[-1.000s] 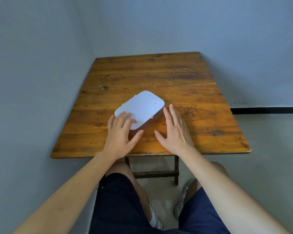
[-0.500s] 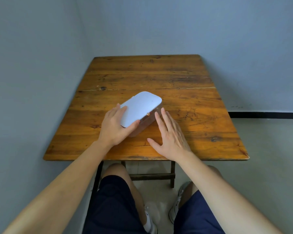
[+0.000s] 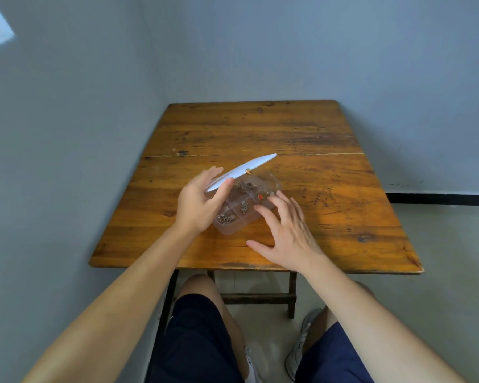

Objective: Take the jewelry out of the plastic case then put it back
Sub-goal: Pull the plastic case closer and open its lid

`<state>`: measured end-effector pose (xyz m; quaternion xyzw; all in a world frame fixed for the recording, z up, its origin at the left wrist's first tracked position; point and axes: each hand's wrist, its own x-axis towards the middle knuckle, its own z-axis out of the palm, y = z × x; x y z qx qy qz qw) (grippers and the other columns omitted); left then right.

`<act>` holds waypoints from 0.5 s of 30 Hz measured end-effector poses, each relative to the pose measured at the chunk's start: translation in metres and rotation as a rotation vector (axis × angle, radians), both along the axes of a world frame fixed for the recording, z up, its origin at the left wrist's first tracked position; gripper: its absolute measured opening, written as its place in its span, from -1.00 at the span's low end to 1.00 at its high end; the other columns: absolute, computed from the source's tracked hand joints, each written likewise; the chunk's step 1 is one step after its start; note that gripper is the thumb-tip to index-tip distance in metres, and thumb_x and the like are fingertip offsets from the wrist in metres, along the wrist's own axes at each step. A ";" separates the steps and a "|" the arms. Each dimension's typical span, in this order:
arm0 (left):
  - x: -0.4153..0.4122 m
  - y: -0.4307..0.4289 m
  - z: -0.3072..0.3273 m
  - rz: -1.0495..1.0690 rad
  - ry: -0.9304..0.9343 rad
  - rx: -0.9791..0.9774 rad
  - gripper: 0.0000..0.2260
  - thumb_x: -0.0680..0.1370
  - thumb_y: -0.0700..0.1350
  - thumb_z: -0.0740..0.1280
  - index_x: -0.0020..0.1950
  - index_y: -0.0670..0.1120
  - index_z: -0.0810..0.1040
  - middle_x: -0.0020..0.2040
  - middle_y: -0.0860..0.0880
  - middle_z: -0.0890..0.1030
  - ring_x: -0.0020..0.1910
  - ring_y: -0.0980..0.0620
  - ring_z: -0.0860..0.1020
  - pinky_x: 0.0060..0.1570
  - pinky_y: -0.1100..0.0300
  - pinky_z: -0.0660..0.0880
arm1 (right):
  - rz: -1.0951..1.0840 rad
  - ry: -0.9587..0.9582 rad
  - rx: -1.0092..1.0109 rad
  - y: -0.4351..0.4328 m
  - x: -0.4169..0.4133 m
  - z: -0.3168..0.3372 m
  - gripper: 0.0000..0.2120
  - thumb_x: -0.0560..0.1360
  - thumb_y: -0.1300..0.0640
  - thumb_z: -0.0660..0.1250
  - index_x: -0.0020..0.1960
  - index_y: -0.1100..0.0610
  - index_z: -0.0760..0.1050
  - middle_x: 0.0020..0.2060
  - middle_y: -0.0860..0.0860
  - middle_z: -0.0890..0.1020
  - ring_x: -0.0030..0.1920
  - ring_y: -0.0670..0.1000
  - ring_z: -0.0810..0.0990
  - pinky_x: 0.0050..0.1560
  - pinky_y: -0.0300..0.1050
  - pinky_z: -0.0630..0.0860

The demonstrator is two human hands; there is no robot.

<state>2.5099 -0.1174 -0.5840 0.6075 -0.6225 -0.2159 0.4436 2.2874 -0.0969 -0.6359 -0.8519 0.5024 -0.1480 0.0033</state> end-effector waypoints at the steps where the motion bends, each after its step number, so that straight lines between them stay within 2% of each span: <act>1: -0.001 0.000 0.002 0.020 -0.004 -0.061 -0.57 0.57 0.20 0.30 0.31 -0.04 0.59 0.28 0.01 0.61 0.29 0.09 0.52 0.22 0.10 0.52 | 0.012 0.005 -0.018 0.000 0.000 0.000 -0.26 0.46 -0.42 0.20 0.48 0.00 0.28 0.42 0.14 0.27 0.54 0.18 0.13 0.55 0.25 -0.01; 3: -0.002 -0.001 0.005 0.053 0.003 -0.151 -0.61 0.59 0.16 0.28 0.23 -0.09 0.61 0.16 0.02 0.66 0.15 0.10 0.60 0.08 0.11 0.58 | 0.049 0.000 -0.062 0.001 -0.001 0.000 -0.31 0.46 -0.41 0.21 0.41 0.03 0.36 0.28 0.14 0.37 0.43 0.17 0.30 0.53 0.29 0.03; 5: -0.002 -0.003 0.010 0.075 0.010 -0.161 -0.61 0.58 0.16 0.26 0.22 -0.10 0.59 0.11 0.00 0.67 0.08 0.06 0.62 -0.03 0.18 0.59 | 0.087 -0.033 -0.104 0.003 -0.002 -0.001 -0.36 0.47 -0.38 0.25 0.35 0.05 0.43 0.18 0.12 0.42 0.32 0.14 0.40 0.50 0.30 0.10; 8: -0.003 -0.012 0.017 0.133 0.042 -0.117 -0.65 0.61 0.09 0.28 0.27 -0.11 0.52 0.15 -0.06 0.65 0.11 0.03 0.59 -0.18 0.49 0.45 | 0.114 -0.068 -0.145 0.005 -0.002 -0.003 -0.39 0.48 -0.35 0.27 0.34 0.04 0.47 0.15 0.11 0.45 0.25 0.12 0.45 0.48 0.30 0.16; 9: -0.003 -0.017 0.020 0.159 0.067 -0.094 -0.64 0.61 0.08 0.30 0.31 -0.10 0.49 0.18 -0.08 0.63 0.13 0.02 0.58 -0.17 0.51 0.44 | 0.117 -0.071 -0.153 0.005 -0.003 -0.003 -0.39 0.48 -0.35 0.28 0.35 0.03 0.47 0.15 0.10 0.45 0.24 0.11 0.46 0.49 0.29 0.16; 12: -0.004 -0.030 0.029 0.217 0.108 -0.027 -0.52 0.59 0.04 0.35 0.45 -0.07 0.34 0.31 -0.10 0.54 0.24 -0.04 0.53 0.03 0.29 0.49 | 0.115 -0.063 -0.162 0.005 -0.004 -0.002 -0.39 0.47 -0.35 0.28 0.37 0.01 0.46 0.16 0.11 0.46 0.24 0.11 0.45 0.51 0.26 0.13; 15: -0.002 -0.041 0.023 0.228 0.119 0.013 -0.32 0.55 -0.04 0.42 0.56 -0.04 0.14 0.40 -0.11 0.46 0.33 -0.09 0.48 0.21 0.11 0.48 | 0.090 -0.010 -0.085 0.005 -0.002 0.001 -0.37 0.48 -0.39 0.22 0.43 -0.06 0.38 0.32 0.14 0.43 0.41 0.16 0.34 0.52 0.29 0.09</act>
